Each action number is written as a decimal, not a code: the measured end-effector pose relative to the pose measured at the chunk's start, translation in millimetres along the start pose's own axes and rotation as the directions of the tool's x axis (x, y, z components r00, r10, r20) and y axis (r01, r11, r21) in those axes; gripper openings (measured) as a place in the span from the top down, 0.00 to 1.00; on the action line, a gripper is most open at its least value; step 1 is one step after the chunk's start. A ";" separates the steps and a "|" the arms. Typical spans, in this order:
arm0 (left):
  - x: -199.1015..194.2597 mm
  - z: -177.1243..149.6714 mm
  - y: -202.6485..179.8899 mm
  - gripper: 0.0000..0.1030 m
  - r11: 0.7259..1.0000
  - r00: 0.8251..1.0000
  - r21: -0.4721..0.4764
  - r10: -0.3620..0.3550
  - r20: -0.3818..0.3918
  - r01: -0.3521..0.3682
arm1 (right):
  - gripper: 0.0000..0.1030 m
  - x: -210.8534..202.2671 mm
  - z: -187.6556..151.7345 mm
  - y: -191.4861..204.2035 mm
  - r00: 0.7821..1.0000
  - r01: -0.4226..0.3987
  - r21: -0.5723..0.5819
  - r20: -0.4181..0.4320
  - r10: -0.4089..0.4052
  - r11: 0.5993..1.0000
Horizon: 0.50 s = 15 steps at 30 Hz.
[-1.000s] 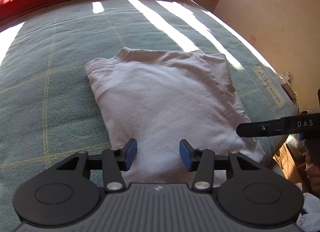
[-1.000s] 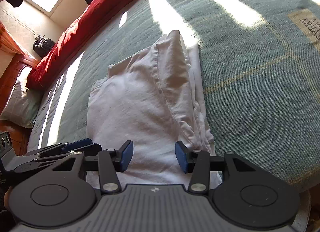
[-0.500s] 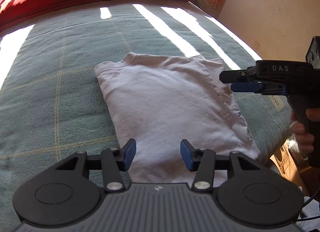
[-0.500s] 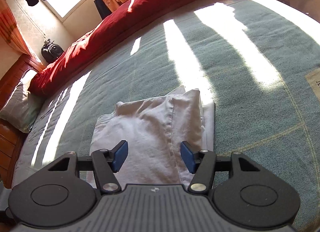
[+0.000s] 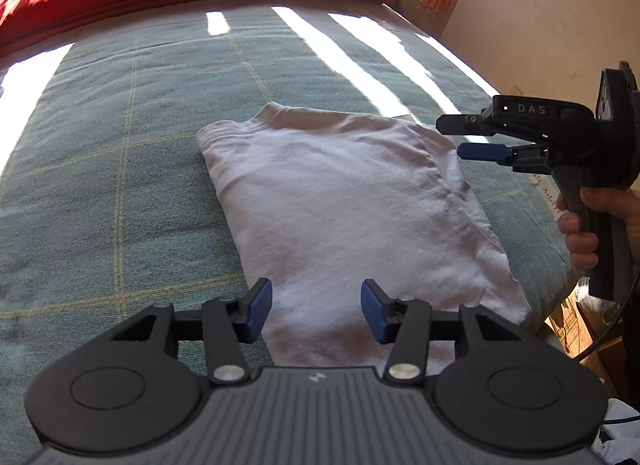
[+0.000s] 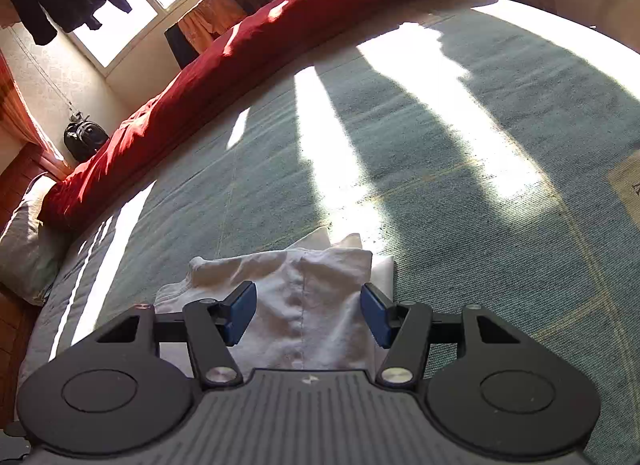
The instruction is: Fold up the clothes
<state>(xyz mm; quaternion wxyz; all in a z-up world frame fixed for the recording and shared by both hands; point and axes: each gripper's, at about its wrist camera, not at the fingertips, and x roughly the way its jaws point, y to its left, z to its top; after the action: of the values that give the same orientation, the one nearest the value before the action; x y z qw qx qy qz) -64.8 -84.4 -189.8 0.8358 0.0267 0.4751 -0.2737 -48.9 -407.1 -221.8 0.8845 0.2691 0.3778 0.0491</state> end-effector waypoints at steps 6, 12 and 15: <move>-5.7 -2.4 -2.0 0.52 1.000 1.000 0.014 0.006 0.001 -0.006 | 0.38 27.6 3.3 16.0 0.998 0.008 -0.061 -0.056 -0.012 0.998; -14.5 -4.0 -0.2 0.52 1.000 1.000 0.024 0.020 0.009 -0.020 | 0.38 7.7 1.7 -8.3 0.988 0.149 0.020 -0.032 -0.149 0.989; -12.7 -2.5 -5.0 0.52 0.999 1.000 0.025 0.026 0.007 -0.026 | 0.31 -17.1 -5.0 1.5 0.999 0.024 0.036 -0.033 -0.023 0.999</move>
<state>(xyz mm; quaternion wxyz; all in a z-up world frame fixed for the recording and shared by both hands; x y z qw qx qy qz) -74.2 -82.4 -179.8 0.8406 0.0422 0.4684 -0.2687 -64.4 -408.7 -212.8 0.8737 0.2799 0.3963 0.0361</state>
